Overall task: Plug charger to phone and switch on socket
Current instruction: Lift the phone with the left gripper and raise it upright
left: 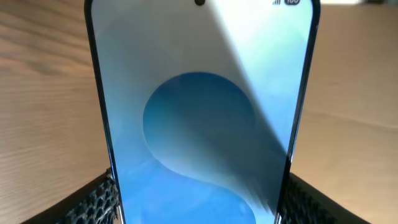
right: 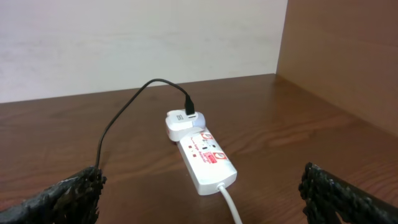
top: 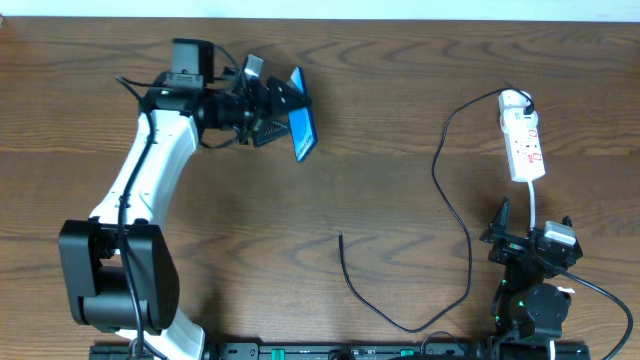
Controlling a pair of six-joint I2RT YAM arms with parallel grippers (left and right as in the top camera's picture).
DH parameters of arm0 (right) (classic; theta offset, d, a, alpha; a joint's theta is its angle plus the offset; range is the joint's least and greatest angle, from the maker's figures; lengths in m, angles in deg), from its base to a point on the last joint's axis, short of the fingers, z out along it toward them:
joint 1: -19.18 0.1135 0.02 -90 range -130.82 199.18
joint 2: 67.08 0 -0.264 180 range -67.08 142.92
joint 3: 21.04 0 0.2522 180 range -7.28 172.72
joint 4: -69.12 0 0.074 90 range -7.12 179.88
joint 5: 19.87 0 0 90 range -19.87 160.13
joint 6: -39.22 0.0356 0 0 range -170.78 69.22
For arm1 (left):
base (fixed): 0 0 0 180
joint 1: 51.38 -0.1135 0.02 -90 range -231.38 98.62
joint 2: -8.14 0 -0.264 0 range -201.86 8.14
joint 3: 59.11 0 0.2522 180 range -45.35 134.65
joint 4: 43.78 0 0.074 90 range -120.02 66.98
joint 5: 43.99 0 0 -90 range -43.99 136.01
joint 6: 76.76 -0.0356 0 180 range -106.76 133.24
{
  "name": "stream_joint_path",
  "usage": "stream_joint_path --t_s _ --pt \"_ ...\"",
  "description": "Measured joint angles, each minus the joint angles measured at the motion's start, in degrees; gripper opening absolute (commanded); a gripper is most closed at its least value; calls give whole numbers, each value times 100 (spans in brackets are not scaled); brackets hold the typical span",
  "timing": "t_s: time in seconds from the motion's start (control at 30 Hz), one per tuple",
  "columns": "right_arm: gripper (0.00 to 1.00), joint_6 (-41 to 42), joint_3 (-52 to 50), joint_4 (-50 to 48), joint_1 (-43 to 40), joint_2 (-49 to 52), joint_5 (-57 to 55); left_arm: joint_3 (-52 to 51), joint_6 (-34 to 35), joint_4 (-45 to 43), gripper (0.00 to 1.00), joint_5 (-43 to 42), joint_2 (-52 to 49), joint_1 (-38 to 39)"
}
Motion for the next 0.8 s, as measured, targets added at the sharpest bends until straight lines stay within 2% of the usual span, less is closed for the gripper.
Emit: stream_joint_path --t_s 0.2,0.33,0.8 --pt "99 0 0 0 0 0 0 0 1287 -765 7 -717 0 -79" --pt "99 0 0 0 0 0 0 0 2033 -957 7 -1012 0 -79" --pt "99 0 0 0 0 0 0 0 3880 -1189 7 -1290 0 -79"
